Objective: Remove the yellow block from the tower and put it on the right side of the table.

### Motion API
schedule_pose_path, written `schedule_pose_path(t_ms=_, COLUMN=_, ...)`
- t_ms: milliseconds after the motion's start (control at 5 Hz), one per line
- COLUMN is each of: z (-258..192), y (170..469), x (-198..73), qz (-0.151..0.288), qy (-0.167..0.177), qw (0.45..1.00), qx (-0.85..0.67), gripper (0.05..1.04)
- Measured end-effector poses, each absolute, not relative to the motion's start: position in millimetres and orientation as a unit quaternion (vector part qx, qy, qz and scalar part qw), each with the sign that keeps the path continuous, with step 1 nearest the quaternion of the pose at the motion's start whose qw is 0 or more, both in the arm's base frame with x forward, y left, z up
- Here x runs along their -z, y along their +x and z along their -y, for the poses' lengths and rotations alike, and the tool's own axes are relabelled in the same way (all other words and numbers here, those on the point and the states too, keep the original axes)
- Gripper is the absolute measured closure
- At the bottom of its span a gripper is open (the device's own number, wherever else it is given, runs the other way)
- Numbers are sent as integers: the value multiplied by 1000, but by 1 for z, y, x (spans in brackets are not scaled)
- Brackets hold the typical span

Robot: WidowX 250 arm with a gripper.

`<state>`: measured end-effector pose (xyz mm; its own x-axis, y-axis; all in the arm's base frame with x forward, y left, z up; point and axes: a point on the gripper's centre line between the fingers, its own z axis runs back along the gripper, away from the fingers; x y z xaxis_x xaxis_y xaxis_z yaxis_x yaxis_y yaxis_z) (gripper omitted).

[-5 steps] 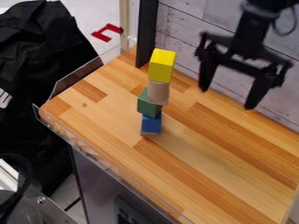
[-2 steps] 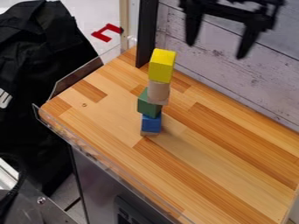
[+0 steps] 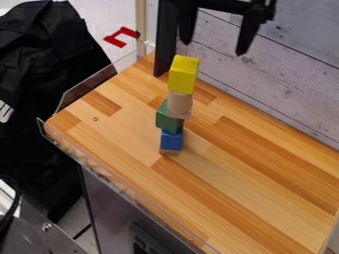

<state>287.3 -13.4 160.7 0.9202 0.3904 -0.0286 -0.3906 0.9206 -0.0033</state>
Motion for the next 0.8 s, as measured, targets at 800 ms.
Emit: schedule_pose_path(t_ms=800, z=-11, y=273, x=-135, qz=-74, qy=-11, qw=969, qx=-235, gripper=85)
